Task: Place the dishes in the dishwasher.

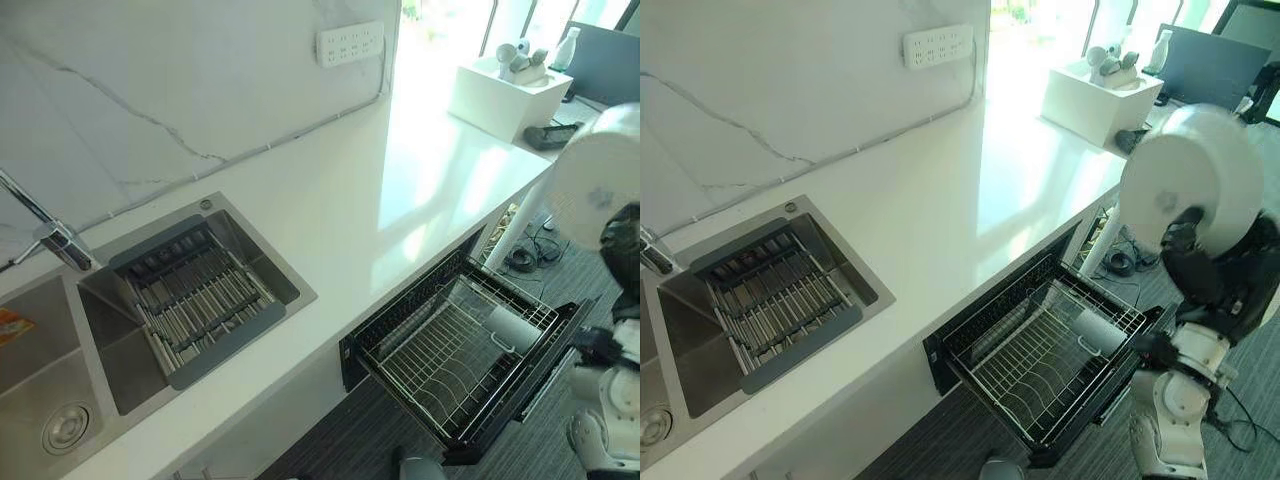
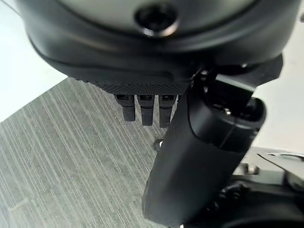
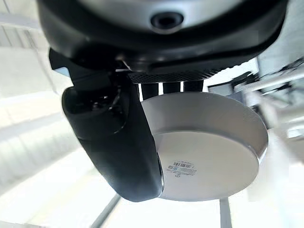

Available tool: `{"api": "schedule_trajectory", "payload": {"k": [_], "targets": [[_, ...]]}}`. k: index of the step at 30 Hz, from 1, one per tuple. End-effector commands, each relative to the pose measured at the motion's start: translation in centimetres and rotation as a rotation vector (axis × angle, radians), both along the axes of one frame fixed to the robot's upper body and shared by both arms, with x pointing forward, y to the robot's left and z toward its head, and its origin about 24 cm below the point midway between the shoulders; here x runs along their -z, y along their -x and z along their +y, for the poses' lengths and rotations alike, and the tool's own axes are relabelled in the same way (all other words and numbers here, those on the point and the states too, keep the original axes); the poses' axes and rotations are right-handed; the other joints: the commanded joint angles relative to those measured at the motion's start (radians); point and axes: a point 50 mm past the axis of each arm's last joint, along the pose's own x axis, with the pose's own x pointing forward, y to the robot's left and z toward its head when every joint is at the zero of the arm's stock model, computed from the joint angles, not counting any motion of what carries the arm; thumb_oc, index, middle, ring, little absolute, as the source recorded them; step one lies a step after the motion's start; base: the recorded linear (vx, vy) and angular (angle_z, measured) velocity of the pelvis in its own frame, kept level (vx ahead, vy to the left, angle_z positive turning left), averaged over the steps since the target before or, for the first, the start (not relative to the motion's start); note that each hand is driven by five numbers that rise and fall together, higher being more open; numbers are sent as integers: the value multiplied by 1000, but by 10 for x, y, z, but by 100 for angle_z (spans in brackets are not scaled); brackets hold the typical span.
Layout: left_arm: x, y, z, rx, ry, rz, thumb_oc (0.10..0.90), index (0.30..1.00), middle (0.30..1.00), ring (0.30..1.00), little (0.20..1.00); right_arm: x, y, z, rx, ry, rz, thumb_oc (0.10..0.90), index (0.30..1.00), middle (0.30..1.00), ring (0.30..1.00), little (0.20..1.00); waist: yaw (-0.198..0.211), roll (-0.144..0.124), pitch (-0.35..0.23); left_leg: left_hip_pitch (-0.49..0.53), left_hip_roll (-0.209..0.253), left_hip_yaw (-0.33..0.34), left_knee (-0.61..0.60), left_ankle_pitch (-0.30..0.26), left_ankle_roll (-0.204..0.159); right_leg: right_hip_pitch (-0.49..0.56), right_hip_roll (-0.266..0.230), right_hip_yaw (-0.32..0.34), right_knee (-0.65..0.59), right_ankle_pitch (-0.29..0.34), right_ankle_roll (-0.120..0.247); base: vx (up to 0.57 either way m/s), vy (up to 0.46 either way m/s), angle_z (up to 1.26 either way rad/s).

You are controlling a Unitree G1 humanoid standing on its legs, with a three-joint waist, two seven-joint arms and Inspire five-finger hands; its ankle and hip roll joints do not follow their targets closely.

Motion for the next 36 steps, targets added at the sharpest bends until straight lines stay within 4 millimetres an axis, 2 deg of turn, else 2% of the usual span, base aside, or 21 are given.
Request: {"api": "schedule_trajectory", "payload": {"k": [1,8,9,15,21,24,30,34,36], "targets": [[-3,-45,-4,-56,24,-162,800,900,900,900,900,-59,-7,5,-71,161,-291,400,300,300,300,300,-13,-16,-1,-29,26,-38,50,-112,9,83,-35,-3,-13,-92,88,0,0,0],[-4,-50,-3,-56,29,-177,800,900,900,900,900,-29,-17,8,-110,152,-144,400,300,300,300,300,-9,-13,4,-29,23,-45,50,-113,5,88,-35,-8,-13,-97,86,0,0,0],[-4,-53,-3,-60,33,-190,800,900,900,900,900,-13,-24,14,-99,207,-47,400,300,300,300,300,-4,-13,5,-30,25,-45,50,-110,4,89,-35,-12,-13,-99,84,0,0,0],[-5,-55,-3,-55,35,-188,800,900,900,900,900,26,-30,16,-105,152,146,400,300,300,300,300,13,-11,8,-32,21,-56,50,-109,3,95,-39,-23,-13,-102,83,-6,1,6],[-6,-55,1,-31,26,-171,800,900,900,900,900,59,-43,23,-153,246,408,400,300,300,300,300,45,-12,14,-35,12,-76,50,-110,2,105,-46,-42,-13,-106,82,-4,0,3],[-6,-55,3,-26,25,-171,800,900,900,900,900,65,-45,24,-129,287,463,400,300,300,300,300,55,-12,14,-38,12,-81,50,-109,1,106,-49,-50,-13,-106,83,2,-2,1],[-7,-59,3,21,29,-172,800,900,900,900,900,76,-55,28,-56,611,644,400,300,300,300,300,96,-8,21,-43,1,-105,50,-111,4,118,-56,-73,-13,-110,81,13,-4,13],[-8,-59,7,43,23,-172,800,900,900,900,900,77,-62,34,-58,772,676,400,300,300,300,300,121,-6,27,-50,-3,-120,50,-106,3,120,-63,-86,-13,-107,82,10,-20,14],[-8,-56,9,50,17,-173,800,900,900,900,900,77,-62,32,104,941,687,400,300,300,300,300,141,-2,28,-57,-8,-130,50,-105,2,121,-68,-94,-13,-106,86,39,-22,11]]}}
